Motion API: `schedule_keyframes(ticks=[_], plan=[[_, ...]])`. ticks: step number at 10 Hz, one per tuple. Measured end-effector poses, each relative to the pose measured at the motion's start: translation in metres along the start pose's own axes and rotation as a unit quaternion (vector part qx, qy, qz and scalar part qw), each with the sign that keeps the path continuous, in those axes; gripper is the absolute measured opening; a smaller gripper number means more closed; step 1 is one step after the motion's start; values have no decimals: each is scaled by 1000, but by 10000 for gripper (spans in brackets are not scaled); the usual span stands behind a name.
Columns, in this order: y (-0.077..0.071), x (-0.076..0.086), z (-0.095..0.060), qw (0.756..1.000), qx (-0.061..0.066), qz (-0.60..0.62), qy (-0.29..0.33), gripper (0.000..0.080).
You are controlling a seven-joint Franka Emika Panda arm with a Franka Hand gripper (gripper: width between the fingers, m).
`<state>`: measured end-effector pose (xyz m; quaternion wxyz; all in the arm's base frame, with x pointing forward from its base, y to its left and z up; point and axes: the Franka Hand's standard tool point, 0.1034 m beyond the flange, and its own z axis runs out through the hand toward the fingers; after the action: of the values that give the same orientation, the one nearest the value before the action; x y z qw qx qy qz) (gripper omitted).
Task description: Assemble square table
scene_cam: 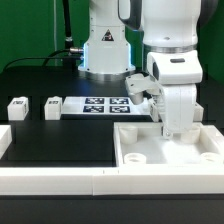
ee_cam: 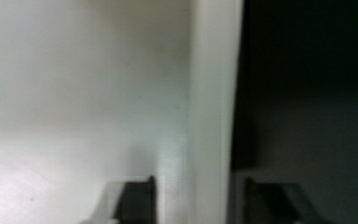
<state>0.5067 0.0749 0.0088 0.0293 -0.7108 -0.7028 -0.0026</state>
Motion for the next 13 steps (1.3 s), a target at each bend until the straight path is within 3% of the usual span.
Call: schedule_keyframes(ticks=[1, 2, 3, 5, 7, 9, 10, 13], plan=[[0, 0, -1, 1000, 0, 0, 0, 316], [-1, -3, -9, 1000, -5, 1, -3, 493], [-7, -5, -21, 1000, -10, 5, -6, 615], [-19, -7, -40, 999, -19, 28, -11, 639], [-48, -7, -57, 994, -53, 98, -4, 648], [-68, 4, -48, 988, -49, 146, 3, 648], [-70, 5, -45, 988, -57, 144, 8, 648], [-69, 4, -45, 986, -54, 158, 7, 648]])
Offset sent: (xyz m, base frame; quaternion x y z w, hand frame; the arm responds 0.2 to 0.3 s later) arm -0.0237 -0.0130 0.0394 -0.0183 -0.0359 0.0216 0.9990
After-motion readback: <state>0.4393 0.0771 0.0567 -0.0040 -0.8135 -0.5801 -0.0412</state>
